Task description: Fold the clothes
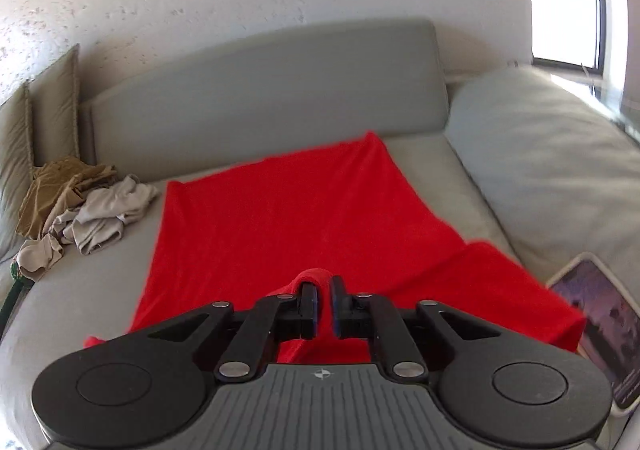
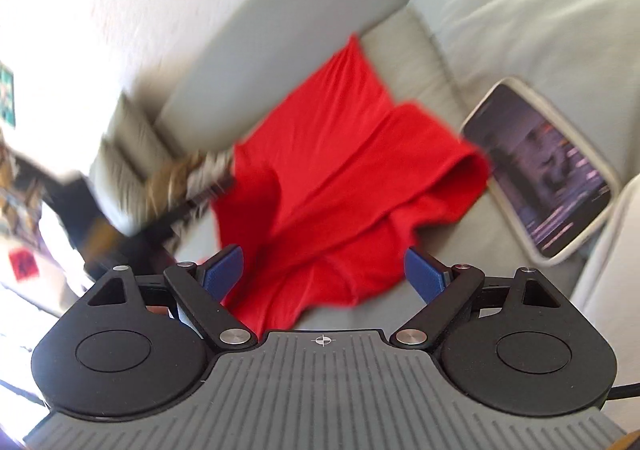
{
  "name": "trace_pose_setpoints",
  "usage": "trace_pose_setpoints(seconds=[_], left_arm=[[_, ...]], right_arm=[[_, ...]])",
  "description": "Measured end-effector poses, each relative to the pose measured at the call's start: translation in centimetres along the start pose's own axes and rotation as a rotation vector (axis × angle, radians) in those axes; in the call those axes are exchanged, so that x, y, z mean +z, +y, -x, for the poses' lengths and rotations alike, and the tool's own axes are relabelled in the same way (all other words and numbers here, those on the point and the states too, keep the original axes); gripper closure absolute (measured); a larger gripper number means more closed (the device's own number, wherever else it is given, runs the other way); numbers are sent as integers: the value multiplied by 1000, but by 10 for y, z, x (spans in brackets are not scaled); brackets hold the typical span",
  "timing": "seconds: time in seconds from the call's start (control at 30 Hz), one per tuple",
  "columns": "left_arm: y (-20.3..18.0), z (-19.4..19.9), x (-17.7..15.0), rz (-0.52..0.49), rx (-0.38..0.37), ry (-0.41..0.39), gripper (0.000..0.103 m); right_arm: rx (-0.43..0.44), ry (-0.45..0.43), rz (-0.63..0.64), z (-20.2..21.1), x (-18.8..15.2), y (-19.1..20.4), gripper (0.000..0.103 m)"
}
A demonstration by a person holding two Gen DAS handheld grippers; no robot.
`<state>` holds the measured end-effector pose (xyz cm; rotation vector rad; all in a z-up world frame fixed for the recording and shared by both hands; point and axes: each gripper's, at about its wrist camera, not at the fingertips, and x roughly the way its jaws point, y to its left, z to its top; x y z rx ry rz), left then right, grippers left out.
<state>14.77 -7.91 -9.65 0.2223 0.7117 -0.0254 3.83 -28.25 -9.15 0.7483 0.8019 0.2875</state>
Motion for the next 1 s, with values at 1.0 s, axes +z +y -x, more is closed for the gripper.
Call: trace_pose_setpoints(seconds=[1.0], left_arm=[[145, 32, -92, 515, -33, 77, 48]], right_arm=[[-377, 85, 940, -167, -65, 120, 18]])
